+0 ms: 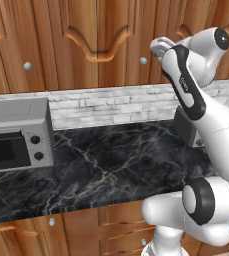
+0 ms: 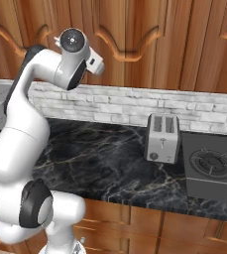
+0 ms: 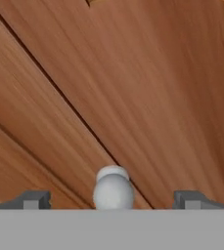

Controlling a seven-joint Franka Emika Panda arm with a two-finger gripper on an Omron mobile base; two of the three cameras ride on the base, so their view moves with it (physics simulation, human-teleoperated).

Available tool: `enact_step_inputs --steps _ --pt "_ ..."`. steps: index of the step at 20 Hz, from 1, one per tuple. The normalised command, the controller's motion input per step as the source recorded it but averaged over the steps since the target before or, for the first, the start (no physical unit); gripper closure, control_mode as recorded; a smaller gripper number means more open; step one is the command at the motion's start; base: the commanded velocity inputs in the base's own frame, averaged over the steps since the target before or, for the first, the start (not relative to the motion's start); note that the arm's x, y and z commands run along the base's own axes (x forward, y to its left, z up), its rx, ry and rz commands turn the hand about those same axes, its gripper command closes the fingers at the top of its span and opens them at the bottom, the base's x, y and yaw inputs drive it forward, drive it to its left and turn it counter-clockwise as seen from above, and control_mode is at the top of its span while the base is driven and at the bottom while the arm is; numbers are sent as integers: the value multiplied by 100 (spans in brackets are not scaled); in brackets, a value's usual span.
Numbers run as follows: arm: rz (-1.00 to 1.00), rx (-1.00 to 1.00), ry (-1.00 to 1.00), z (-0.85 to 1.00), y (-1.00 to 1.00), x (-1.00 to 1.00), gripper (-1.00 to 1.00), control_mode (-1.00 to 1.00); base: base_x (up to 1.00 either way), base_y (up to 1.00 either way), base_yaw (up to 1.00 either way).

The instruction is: Open the cabinet. Pick the bar soap and place it next to the sink. Then close the cabinet.

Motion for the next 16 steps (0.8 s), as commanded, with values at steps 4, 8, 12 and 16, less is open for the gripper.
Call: enact_step_inputs --steps 4,8,12,16 --pt "0 2 -9 0 0 42 -100 -100 0 0 0" --pt "0 2 -1 0 0 5 -100 -100 0 0 0" --pt "0 0 0 -1 0 0 -100 -100 0 0 0" --pt "1 0 0 -9 0 0 -100 -100 0 0 0"
